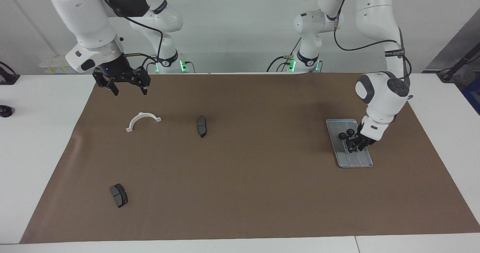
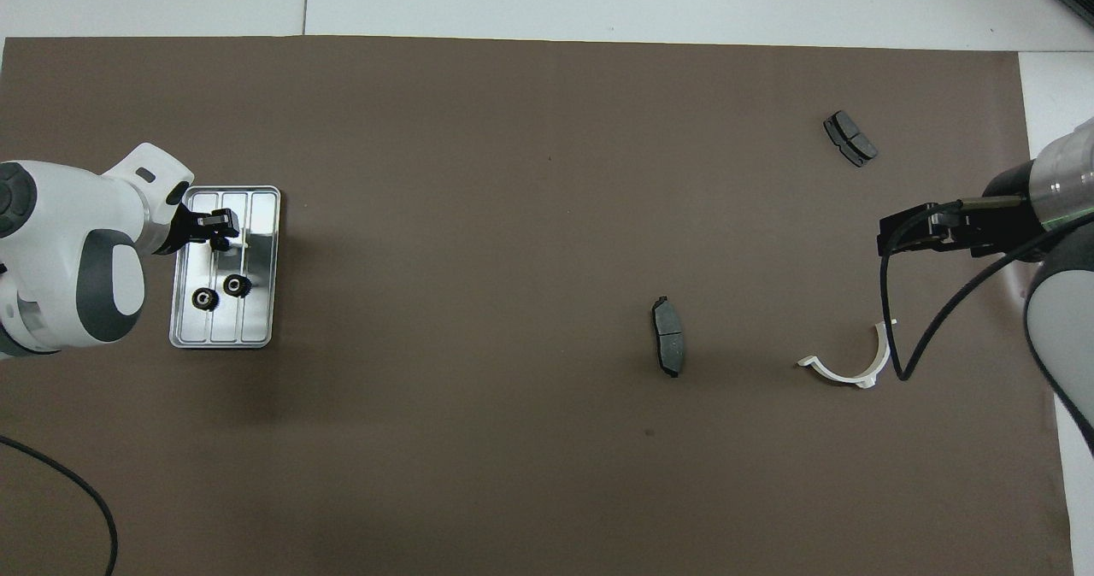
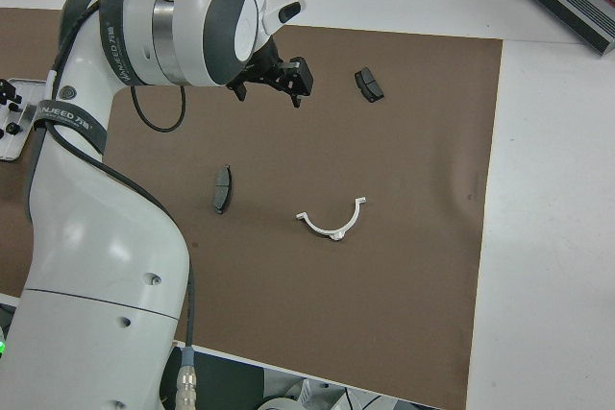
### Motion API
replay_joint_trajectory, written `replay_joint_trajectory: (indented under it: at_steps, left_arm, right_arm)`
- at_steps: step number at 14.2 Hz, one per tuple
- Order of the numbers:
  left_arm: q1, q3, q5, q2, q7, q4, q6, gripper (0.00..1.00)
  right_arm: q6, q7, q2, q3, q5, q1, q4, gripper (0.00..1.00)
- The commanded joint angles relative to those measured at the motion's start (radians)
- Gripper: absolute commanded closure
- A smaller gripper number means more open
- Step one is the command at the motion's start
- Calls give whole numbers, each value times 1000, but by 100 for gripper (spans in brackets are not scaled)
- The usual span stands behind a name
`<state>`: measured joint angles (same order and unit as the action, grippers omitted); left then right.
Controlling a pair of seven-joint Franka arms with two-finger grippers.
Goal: Place bearing gear from tray to pile
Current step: 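Reach the left gripper into the silver tray and grasp a black gear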
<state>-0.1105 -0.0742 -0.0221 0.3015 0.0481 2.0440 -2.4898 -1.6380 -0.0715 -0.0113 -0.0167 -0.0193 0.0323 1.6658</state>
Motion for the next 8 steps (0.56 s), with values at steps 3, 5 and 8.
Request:
replay_joint_trajectory:
  at_steps: [3,5,8]
  left_arm:
    - [-12,1,10,2,9,38,-55,53]
    - [-14,1,10,2,10,38,-46,63]
    - [-14,1,10,2,10,35,-40,88]
  right_arm:
    - [-6,12,-26,-2,-22,-9,29,0]
    - [-6,12,-26,-2,-22,-11,29,0]
    - [-6,12,-26,-2,-22,-9,29,0]
